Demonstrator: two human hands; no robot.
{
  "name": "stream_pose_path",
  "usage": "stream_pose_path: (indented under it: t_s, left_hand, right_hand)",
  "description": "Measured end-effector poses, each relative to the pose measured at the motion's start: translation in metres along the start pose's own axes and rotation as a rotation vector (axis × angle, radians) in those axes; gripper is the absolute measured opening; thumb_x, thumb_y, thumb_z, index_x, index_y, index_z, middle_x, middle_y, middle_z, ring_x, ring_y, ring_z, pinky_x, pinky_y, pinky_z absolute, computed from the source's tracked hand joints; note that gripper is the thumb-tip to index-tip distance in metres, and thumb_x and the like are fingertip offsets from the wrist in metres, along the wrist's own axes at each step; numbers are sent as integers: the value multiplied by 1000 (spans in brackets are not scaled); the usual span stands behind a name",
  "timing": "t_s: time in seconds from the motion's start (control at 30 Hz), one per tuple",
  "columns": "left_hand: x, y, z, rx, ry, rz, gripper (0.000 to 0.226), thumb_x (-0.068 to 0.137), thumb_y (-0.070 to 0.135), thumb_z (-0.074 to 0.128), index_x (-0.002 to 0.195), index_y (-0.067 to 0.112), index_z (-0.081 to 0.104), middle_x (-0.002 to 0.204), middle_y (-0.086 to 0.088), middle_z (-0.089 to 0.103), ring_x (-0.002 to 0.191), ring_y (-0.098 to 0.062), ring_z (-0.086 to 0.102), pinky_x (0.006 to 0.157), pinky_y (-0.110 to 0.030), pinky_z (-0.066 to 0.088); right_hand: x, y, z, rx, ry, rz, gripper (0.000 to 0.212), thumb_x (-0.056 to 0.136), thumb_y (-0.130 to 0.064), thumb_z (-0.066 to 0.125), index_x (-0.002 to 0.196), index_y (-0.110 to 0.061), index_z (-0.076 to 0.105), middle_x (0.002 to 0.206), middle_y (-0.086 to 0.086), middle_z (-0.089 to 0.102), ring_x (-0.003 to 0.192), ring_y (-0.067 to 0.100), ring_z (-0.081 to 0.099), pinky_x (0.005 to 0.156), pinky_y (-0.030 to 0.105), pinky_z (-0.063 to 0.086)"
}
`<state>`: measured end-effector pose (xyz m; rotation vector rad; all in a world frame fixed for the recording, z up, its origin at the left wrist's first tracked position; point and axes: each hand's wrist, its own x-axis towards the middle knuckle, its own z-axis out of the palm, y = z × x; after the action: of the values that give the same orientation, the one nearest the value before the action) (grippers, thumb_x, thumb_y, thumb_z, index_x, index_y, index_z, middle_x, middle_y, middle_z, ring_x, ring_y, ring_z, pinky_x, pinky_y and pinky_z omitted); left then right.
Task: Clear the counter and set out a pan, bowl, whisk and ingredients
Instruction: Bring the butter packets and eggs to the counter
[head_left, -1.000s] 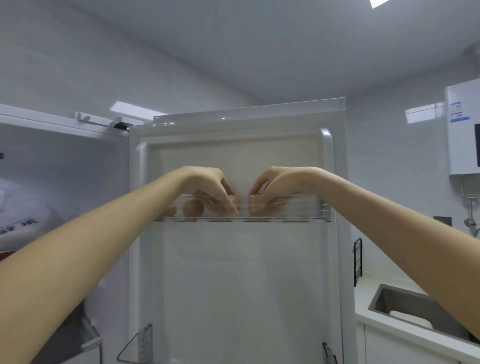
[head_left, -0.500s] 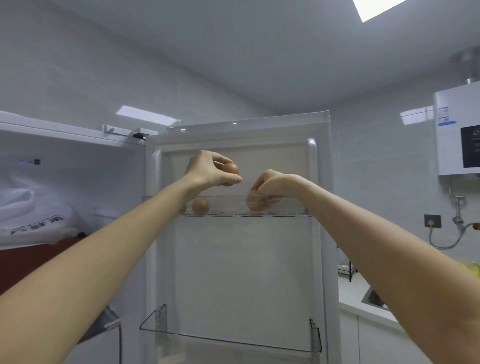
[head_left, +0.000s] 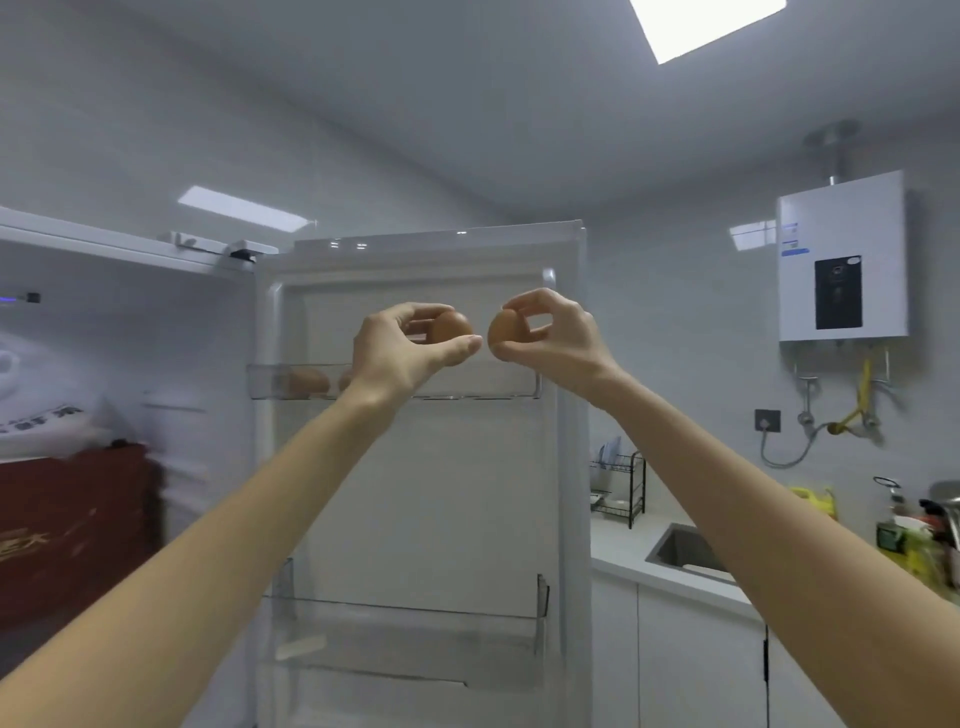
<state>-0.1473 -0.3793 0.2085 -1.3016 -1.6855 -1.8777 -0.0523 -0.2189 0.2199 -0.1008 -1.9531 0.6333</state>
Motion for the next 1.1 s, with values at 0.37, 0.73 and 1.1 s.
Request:
stream_pose_path:
  t_s: [0.37, 0.73, 1.1]
  left_hand:
    - [-64, 3, 122, -167, -201, -43, 41, 62, 27, 87, 98, 26, 67, 94, 6, 71, 89, -7, 68, 76, -18, 54]
    - [-75, -33, 301, -299, -313, -115, 45, 66, 30, 84, 107, 25, 65, 98, 9, 67, 91, -1, 63, 72, -12, 52]
    - [-18, -109, 468, -423, -163, -291, 41, 66, 24, 85, 103, 22, 67, 102, -2, 69, 101, -15, 66, 79, -29, 57]
  right_hand:
    - [-83, 68, -101, -181, 85, 87, 49, 77, -23, 78, 123, -15, 61, 114, 3, 67, 87, 13, 65, 65, 5, 48]
    - [-109, 208, -196, -215, 76, 245, 51, 77, -25, 78, 122, -14, 56, 118, 4, 62, 87, 14, 63, 68, 12, 49]
    - [-72, 363, -266, -235, 12, 297, 45, 75, -24, 79, 117, -20, 62, 111, -3, 65, 89, 11, 64, 66, 10, 49]
